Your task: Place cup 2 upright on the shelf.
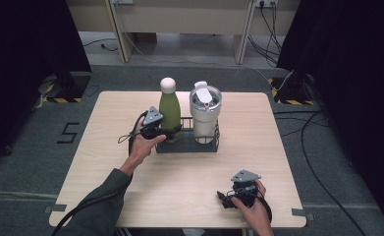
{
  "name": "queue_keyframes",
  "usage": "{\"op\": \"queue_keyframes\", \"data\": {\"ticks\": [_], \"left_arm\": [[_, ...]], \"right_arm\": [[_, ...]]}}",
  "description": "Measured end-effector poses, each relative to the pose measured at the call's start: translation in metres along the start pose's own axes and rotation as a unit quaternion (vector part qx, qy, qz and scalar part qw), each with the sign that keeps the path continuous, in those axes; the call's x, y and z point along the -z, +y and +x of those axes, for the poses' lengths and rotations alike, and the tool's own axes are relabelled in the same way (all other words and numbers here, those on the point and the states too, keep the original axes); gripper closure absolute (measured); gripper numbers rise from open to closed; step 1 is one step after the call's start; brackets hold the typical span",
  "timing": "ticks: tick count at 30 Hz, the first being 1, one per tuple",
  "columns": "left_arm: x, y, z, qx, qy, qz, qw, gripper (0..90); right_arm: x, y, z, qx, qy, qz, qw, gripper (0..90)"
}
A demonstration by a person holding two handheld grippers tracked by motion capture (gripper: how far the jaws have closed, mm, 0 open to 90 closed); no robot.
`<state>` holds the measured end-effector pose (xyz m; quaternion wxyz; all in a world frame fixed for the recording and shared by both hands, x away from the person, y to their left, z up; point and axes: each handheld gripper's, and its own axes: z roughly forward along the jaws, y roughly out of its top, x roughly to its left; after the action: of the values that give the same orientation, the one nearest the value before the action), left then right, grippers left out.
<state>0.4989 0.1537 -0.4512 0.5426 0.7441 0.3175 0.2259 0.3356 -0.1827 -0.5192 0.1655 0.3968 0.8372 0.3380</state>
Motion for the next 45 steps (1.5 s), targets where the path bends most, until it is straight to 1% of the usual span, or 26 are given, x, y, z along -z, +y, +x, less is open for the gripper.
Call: {"op": "queue_keyframes", "data": {"ticks": [5,9,23,27,30,32,34,35,37,39,41,45], "left_arm": [[0.0004,-0.0002,0.0001,-0.004,-0.002,0.001,1.0000,20.1],[0.0000,-0.0014,0.0002,-0.003,-0.003,-0.003,1.0000,20.0],[-0.0003,-0.0023,-0.0004,-0.002,0.000,-0.004,1.0000,19.6],[-0.0007,-0.0035,-0.0002,0.001,0.000,-0.006,1.0000,18.4],[-0.0005,-0.0045,0.0011,0.000,-0.001,-0.003,1.0000,15.3],[0.0002,-0.0048,0.0016,0.002,-0.003,-0.005,1.0000,14.7],[0.0013,-0.0046,0.0024,0.001,-0.012,-0.007,0.9999,14.7],[0.0019,-0.0042,0.0023,-0.002,-0.009,-0.004,0.9999,14.7],[0.0028,-0.0033,0.0020,0.001,-0.008,0.001,1.0000,14.7],[0.0041,-0.0021,0.0016,0.004,-0.008,0.001,1.0000,14.7],[0.0054,-0.0007,0.0013,-0.001,-0.008,0.000,1.0000,14.7],[0.0089,0.0017,0.0006,-0.002,-0.011,-0.001,0.9999,14.7]], "right_arm": [[0.0001,0.0000,-0.0001,0.001,0.000,0.000,1.0000,0.9],[0.0000,0.0000,0.0000,0.001,0.000,0.000,1.0000,0.9],[0.0000,0.0000,0.0000,0.001,0.000,0.000,1.0000,0.9],[0.0000,0.0000,0.0000,0.000,0.000,0.000,1.0000,0.9],[0.0000,0.0000,-0.0003,0.002,0.000,0.000,1.0000,0.9],[0.0000,0.0000,0.0000,0.000,0.000,0.000,1.0000,0.9],[0.0000,0.0000,-0.0001,0.001,0.000,0.000,1.0000,0.8],[-0.0001,0.0001,-0.0004,0.003,0.000,0.000,1.0000,0.8],[0.0000,0.0001,-0.0005,0.003,0.000,0.000,1.0000,0.8],[0.0000,0.0001,-0.0005,0.003,0.000,0.000,1.0000,0.8],[0.0000,0.0001,-0.0005,0.003,0.000,0.001,1.0000,0.8],[0.0000,0.0001,-0.0005,0.003,0.000,0.001,1.0000,0.8]]}}
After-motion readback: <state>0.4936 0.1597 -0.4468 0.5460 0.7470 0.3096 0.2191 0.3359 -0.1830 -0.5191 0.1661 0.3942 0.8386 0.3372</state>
